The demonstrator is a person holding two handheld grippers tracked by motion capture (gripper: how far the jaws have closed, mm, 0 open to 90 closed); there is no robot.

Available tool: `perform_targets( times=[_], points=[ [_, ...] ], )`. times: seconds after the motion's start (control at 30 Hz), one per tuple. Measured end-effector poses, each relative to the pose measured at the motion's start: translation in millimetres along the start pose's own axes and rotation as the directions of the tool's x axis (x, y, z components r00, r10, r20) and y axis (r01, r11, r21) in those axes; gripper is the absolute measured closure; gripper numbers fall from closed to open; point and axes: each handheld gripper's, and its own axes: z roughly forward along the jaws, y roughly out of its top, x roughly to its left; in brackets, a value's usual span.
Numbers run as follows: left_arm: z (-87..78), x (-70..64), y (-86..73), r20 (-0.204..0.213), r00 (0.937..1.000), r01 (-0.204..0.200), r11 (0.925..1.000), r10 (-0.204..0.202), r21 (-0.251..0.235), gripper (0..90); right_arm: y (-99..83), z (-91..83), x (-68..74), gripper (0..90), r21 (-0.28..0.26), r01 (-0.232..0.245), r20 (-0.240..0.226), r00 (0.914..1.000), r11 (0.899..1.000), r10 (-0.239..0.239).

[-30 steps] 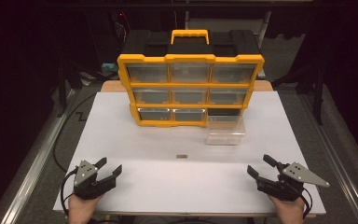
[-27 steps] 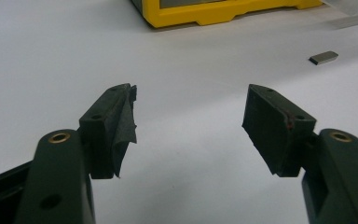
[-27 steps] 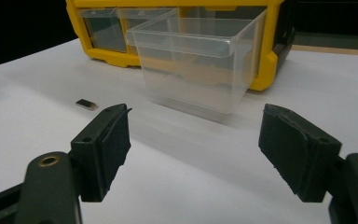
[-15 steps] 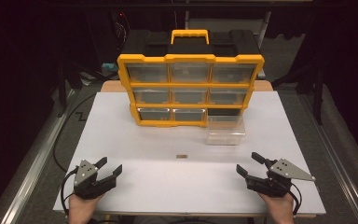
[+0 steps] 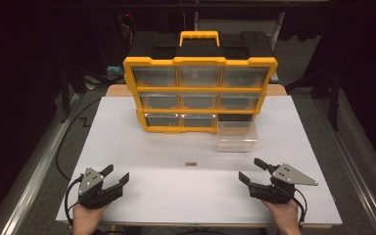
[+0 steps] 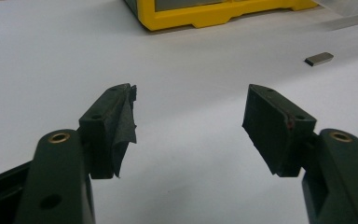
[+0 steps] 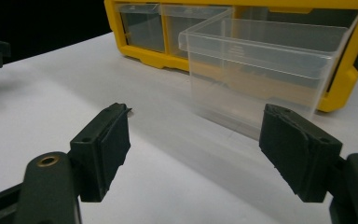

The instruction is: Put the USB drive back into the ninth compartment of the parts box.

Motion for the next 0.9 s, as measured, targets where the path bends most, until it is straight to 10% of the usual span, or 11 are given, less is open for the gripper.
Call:
perform_targets(
  times=[0.9],
  points=[
    [2.5,0.2,1.1,-0.001,1.0000,0.006,1.0000,-0.006,0.001,34.8,13.7,51.3,29.5,22.9,0.006,0.021,-0.094,0.9954,1.000,-0.020]
  ],
)
